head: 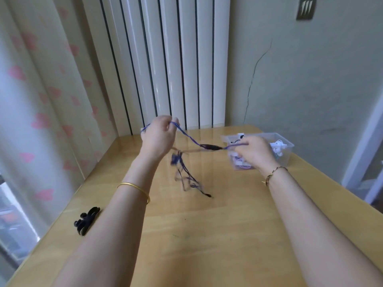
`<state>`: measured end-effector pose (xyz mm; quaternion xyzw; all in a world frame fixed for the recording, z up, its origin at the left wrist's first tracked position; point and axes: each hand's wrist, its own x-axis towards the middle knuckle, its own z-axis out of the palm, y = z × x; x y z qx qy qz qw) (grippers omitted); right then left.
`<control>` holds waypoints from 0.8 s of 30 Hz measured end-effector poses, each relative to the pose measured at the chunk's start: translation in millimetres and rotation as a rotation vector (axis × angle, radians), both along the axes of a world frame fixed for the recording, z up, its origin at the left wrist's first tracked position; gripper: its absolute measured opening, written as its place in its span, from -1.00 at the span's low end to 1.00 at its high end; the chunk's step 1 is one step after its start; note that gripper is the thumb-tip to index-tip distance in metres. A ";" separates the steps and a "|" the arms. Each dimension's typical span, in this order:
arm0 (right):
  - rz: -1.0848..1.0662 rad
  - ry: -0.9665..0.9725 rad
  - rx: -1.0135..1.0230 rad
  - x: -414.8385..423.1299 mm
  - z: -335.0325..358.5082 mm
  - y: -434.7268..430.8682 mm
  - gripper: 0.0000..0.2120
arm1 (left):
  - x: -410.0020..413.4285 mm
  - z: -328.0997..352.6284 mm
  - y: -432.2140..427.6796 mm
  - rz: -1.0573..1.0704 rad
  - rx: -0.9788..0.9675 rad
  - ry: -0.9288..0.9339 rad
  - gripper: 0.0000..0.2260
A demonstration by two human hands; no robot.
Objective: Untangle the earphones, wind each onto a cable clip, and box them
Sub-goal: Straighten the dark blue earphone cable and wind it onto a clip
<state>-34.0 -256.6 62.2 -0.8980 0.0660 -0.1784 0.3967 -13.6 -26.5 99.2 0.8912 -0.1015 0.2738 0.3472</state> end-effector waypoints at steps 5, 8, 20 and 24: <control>-0.042 -0.202 1.066 -1.0 3.9 4.1 -0.82 | 6.7 -24.6 6.4 0.144 0.581 0.213 -0.66; 0.048 -0.178 1.445 -3.6 4.3 10.2 -0.75 | 9.9 -29.7 5.5 0.191 0.489 0.230 -0.74; -0.002 0.394 -0.673 -5.2 -35.3 -2.2 -0.78 | 11.2 -12.0 16.6 0.412 0.196 0.038 -0.88; 0.001 0.074 0.343 0.1 -37.5 -3.5 -0.70 | 16.4 -18.7 15.1 0.316 -0.155 0.099 -0.86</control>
